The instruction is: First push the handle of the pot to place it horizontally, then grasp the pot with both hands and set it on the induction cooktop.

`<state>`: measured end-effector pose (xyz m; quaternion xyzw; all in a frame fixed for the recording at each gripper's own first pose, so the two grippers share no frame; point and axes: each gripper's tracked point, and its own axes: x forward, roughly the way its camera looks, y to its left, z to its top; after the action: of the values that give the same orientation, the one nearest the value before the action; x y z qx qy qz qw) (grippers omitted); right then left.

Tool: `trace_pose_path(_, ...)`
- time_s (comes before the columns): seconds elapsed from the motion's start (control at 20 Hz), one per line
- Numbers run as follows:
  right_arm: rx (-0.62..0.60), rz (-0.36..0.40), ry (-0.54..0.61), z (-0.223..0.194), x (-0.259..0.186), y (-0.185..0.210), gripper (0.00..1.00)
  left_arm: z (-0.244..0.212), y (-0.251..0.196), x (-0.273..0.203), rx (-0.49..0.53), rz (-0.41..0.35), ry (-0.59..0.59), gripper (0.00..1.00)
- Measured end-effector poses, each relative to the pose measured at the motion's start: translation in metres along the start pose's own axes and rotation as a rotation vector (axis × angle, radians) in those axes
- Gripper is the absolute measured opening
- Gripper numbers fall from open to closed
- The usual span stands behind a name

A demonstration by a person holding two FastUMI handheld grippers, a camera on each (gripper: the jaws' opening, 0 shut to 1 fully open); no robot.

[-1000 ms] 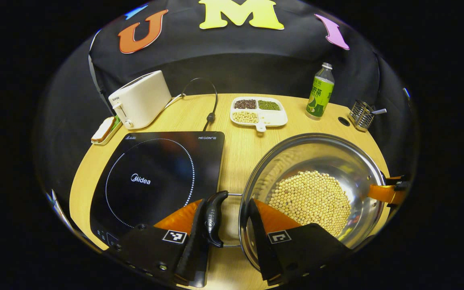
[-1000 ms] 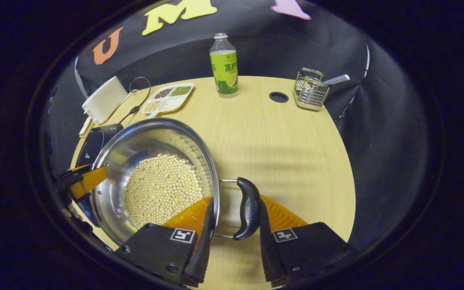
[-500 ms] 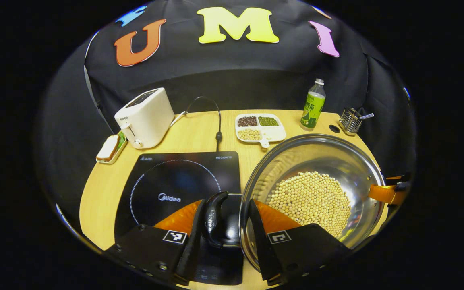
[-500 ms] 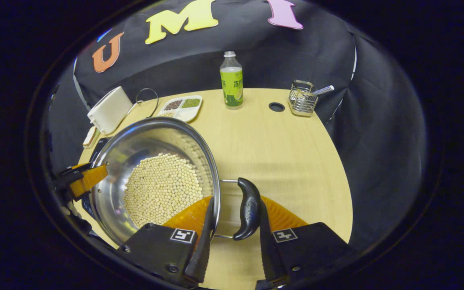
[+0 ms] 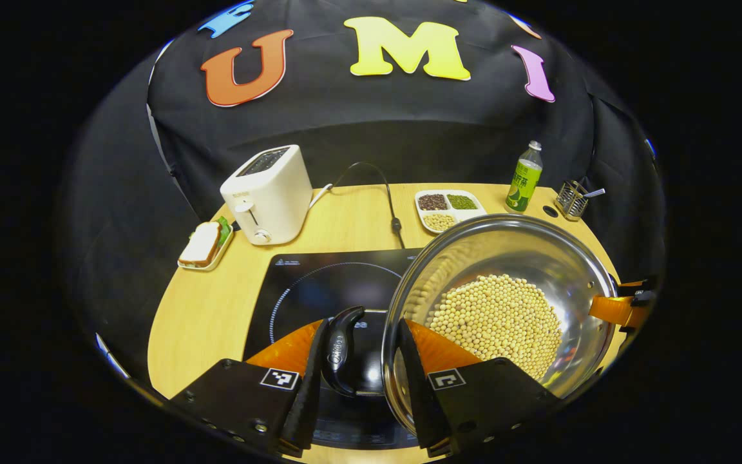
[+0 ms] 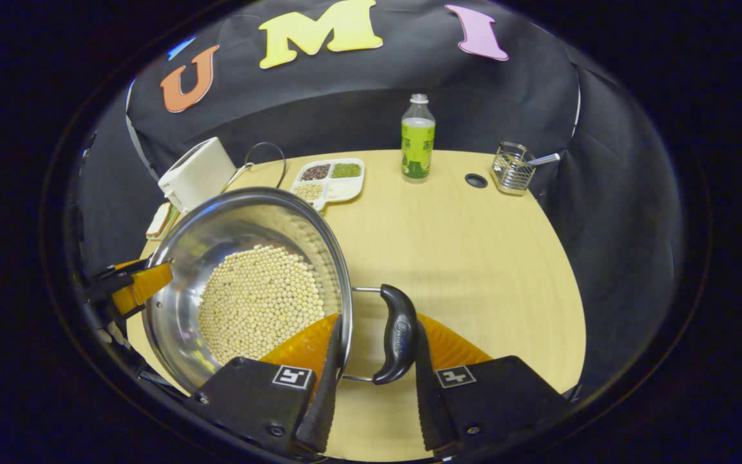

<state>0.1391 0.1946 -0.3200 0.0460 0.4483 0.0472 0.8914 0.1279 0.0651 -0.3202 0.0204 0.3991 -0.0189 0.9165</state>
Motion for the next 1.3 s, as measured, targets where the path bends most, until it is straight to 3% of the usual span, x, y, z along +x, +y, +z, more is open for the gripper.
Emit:
trace_pose_path(0.75,0.006,0.018,0.035,0.005,0.032,0.140,0.53,-0.005,0.135,0.026,-0.005,0.044,0.022,0.58)
trace_pose_path(1.3,0.006,0.000,0.050,0.014,0.054,0.153,0.53,-0.002,0.146,0.055,-0.007,0.029,0.029,0.58)
